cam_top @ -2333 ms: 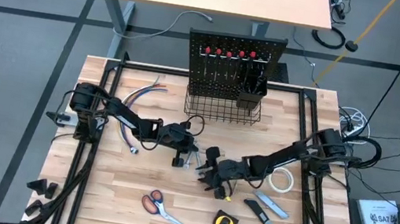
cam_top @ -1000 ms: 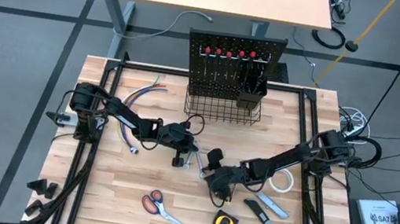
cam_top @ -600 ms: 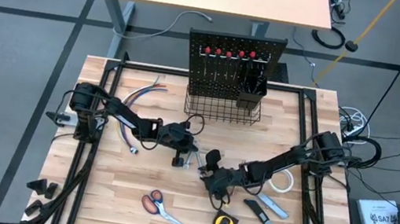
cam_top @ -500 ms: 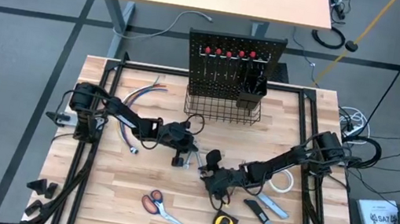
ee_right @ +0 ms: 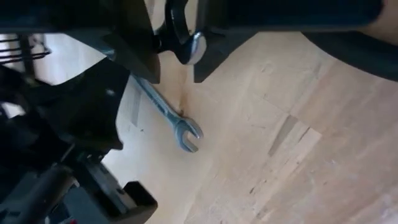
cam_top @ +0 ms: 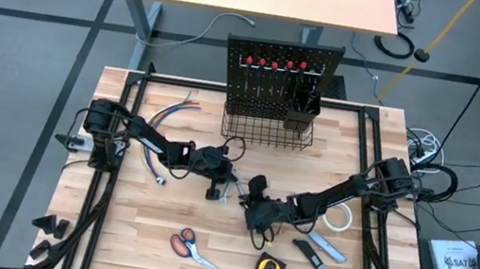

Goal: Hang tools onto peg board
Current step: Put the wrench into the black bin on the pegboard

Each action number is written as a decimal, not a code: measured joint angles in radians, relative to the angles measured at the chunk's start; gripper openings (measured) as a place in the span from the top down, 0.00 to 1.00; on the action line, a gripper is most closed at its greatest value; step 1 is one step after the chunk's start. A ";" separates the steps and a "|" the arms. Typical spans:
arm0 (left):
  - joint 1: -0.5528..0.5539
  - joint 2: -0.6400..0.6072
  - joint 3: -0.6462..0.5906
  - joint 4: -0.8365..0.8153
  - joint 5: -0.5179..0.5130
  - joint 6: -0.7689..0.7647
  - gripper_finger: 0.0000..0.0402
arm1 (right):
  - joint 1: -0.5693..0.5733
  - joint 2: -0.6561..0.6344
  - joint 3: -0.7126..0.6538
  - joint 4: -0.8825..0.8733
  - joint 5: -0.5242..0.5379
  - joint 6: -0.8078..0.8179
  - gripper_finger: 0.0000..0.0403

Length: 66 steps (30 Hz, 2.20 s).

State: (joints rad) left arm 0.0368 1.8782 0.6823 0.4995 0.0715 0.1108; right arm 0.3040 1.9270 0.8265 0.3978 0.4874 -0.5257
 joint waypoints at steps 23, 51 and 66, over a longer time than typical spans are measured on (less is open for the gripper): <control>-0.007 -0.086 -0.002 0.005 -0.063 0.023 0.72 | 0.056 -0.144 -0.005 -0.033 0.185 0.071 0.99; -0.005 -0.223 -0.051 0.068 -0.080 0.006 0.67 | -0.079 -0.800 0.130 -0.739 0.188 0.733 1.00; -0.027 -0.223 -0.051 0.029 -0.075 0.001 0.67 | -0.315 -0.812 0.626 -1.160 0.189 0.767 1.00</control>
State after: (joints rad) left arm 0.0102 1.6554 0.6315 0.5282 -0.0040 0.1115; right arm -0.0112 1.1152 1.4526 -0.7618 0.6761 0.2409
